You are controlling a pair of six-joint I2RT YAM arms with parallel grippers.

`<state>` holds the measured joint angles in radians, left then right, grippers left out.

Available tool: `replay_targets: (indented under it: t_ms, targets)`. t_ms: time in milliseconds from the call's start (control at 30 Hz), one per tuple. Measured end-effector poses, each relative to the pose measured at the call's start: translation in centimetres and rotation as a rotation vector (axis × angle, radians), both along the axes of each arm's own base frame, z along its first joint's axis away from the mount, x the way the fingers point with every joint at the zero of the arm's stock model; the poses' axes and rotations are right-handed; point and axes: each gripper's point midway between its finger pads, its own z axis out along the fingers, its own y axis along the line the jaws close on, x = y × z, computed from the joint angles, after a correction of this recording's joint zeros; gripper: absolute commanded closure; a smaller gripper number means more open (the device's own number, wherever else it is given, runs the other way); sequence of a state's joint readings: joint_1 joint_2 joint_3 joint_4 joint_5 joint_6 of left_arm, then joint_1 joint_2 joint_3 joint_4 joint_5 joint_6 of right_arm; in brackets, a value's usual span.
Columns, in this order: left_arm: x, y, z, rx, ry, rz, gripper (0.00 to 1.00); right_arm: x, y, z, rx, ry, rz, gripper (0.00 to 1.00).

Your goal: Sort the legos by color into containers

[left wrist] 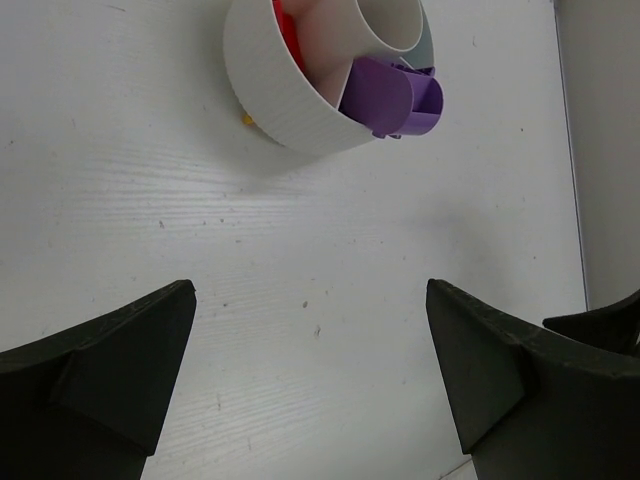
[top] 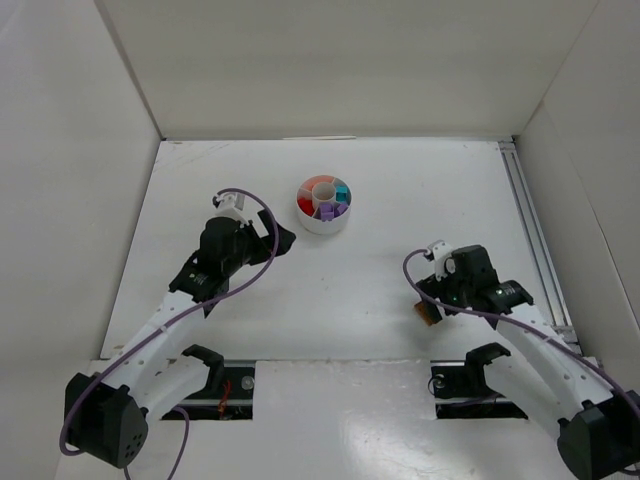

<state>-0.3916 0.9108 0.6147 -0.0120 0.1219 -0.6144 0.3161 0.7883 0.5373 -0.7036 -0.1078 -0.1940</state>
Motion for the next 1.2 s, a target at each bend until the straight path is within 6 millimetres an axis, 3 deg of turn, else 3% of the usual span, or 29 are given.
replay_targets:
  t_ms: [200,433,667,733,867,967,1033,1133,1200]
  targets:
    - [0.0,-0.1,0.0,0.001,-0.002,-0.006,0.01,-1.2,1.1,-2.7,-0.021,0.086,0.059,0.23]
    - [0.0,-0.1,0.0,0.001,-0.003,-0.006,0.01,0.2,2.2,-3.6,-0.021,0.067,0.084,0.32]
    - [-0.1,0.0,-0.2,0.009,0.006,-0.002,0.01,0.0,2.2,-5.2,-0.042,0.097,0.087,0.56]
    - [-0.1,0.0,-0.2,0.01,0.005,-0.002,0.01,0.1,2.3,-5.2,-0.041,0.089,0.085,0.69]
    - [-0.1,0.0,-0.2,0.011,0.004,-0.001,0.01,0.3,2.9,-4.9,-0.032,0.064,0.102,0.75]
    - [-0.1,0.0,-0.2,0.012,0.004,0.002,0.01,1.4,3.9,-3.6,-0.008,-0.006,0.145,0.76]
    - [-0.1,0.0,-0.2,0.013,0.003,0.004,0.01,3.4,5.3,-1.6,0.034,-0.103,0.189,0.77]
    - [-0.1,0.1,-0.1,0.012,-0.002,0.008,0.01,7.4,8.2,2.8,0.1,-0.282,0.272,0.8]
    - [-0.1,0.2,0.2,0.01,-0.01,0.012,0.01,11.2,10.7,7.0,0.153,-0.425,0.339,0.8]
